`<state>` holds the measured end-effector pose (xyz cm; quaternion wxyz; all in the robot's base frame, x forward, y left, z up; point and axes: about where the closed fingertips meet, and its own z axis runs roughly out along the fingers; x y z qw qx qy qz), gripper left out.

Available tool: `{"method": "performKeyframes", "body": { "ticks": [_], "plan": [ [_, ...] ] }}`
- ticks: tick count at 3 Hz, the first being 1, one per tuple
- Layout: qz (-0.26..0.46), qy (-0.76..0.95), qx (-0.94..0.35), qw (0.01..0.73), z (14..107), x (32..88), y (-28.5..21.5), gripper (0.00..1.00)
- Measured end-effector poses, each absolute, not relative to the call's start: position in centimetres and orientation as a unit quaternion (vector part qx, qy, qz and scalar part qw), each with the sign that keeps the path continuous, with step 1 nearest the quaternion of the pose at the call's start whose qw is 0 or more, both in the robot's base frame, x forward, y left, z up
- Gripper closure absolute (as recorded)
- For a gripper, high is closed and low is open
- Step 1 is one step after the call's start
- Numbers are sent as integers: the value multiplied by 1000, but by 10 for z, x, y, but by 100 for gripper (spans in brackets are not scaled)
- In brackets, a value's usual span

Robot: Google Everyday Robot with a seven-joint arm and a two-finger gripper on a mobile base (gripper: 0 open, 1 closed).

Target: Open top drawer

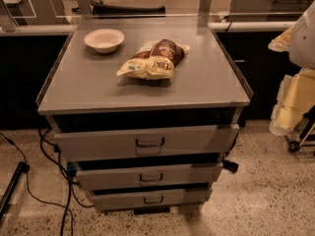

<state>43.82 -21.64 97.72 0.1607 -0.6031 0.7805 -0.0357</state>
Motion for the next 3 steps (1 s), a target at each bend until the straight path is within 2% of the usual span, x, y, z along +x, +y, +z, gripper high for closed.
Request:
{"method": "performKeyframes", "body": {
  "ticks": [2,3],
  "plan": [
    [-28,781,-599,177,963,436,-210,0],
    [-5,783,-590,195,923,432,-195,0]
  ]
}}
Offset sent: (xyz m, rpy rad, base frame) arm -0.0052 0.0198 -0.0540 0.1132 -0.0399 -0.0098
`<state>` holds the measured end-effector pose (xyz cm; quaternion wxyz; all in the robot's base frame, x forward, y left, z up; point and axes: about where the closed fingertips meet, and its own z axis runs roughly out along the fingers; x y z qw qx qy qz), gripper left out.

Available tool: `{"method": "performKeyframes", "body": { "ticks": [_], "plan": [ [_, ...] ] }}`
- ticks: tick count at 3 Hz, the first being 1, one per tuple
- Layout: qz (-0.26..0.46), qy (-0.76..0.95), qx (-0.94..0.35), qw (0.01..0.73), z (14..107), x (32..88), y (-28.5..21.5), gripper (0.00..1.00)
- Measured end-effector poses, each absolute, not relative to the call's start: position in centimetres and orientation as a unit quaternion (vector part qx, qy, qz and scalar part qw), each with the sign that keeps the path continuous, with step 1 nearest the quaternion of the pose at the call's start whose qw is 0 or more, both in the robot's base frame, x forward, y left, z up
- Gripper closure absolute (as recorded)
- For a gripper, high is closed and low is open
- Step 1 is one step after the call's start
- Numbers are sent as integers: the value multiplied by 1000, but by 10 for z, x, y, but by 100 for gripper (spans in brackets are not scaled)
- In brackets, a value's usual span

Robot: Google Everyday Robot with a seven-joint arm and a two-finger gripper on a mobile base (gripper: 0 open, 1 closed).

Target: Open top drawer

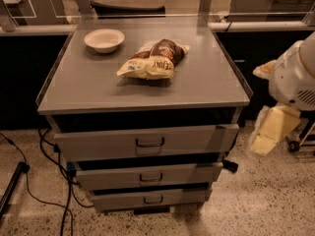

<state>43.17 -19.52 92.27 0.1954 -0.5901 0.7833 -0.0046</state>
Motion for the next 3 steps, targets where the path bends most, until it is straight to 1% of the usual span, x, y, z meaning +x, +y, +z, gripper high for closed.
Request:
{"method": "performKeyframes", "body": {
  "ticks": [1,2,3],
  "plan": [
    [34,785,-587,193,855,430,-177,0],
    [34,785,-587,193,855,430,-177,0],
    [37,787,-585,193,833,431,-175,0]
  ]
}}
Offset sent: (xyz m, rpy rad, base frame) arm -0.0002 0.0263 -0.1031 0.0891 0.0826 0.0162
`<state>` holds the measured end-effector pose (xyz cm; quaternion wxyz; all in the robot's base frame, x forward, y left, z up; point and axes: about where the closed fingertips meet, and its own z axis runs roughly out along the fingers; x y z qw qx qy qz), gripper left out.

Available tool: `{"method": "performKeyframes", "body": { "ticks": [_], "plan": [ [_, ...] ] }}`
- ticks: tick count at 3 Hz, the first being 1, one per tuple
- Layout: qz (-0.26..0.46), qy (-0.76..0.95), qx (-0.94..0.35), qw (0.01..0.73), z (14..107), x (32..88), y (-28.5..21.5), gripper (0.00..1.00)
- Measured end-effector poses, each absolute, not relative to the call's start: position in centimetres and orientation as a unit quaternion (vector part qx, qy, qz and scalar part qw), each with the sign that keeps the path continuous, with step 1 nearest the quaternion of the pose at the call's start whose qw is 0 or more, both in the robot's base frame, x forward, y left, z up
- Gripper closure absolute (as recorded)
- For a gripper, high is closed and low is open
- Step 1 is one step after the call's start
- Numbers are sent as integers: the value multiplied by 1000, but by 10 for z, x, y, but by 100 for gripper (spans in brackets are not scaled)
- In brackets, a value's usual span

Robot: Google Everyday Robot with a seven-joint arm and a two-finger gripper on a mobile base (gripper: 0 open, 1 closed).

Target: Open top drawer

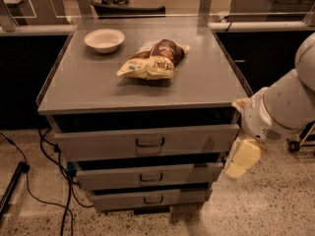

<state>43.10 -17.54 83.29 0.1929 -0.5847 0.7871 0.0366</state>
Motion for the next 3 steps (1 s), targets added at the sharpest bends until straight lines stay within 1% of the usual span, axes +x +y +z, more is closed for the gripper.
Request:
{"method": "performKeyframes", "body": {
  "ticks": [2,3],
  "plan": [
    [65,792,-572,203,763,443,-162,0],
    [77,789,-569,216,742,450,-156,0]
  ]
}}
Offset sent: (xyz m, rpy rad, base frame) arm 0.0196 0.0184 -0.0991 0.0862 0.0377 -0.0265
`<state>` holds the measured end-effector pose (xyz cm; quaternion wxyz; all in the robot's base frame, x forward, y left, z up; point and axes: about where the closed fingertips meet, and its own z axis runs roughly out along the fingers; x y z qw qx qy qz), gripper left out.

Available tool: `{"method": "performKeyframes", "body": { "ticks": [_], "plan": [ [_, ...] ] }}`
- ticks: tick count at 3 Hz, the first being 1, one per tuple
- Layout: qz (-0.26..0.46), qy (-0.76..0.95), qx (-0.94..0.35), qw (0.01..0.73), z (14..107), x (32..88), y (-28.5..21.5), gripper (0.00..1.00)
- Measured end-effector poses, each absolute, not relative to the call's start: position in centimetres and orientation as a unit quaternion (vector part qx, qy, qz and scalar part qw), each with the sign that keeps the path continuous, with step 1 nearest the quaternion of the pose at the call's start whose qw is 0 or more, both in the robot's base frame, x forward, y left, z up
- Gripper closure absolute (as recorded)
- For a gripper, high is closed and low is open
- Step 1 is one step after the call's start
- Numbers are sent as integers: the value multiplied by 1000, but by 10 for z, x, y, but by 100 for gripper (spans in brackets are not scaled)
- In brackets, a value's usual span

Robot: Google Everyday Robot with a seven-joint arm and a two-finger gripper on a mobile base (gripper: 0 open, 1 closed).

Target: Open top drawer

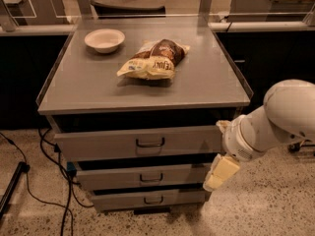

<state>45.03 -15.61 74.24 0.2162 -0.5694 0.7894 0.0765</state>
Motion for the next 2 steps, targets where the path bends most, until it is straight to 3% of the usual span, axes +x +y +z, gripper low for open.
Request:
{"method": "performKeyframes", "body": {
  "ticks": [2],
  "plan": [
    [77,765,-584,259,722,473,-143,0]
  ]
}}
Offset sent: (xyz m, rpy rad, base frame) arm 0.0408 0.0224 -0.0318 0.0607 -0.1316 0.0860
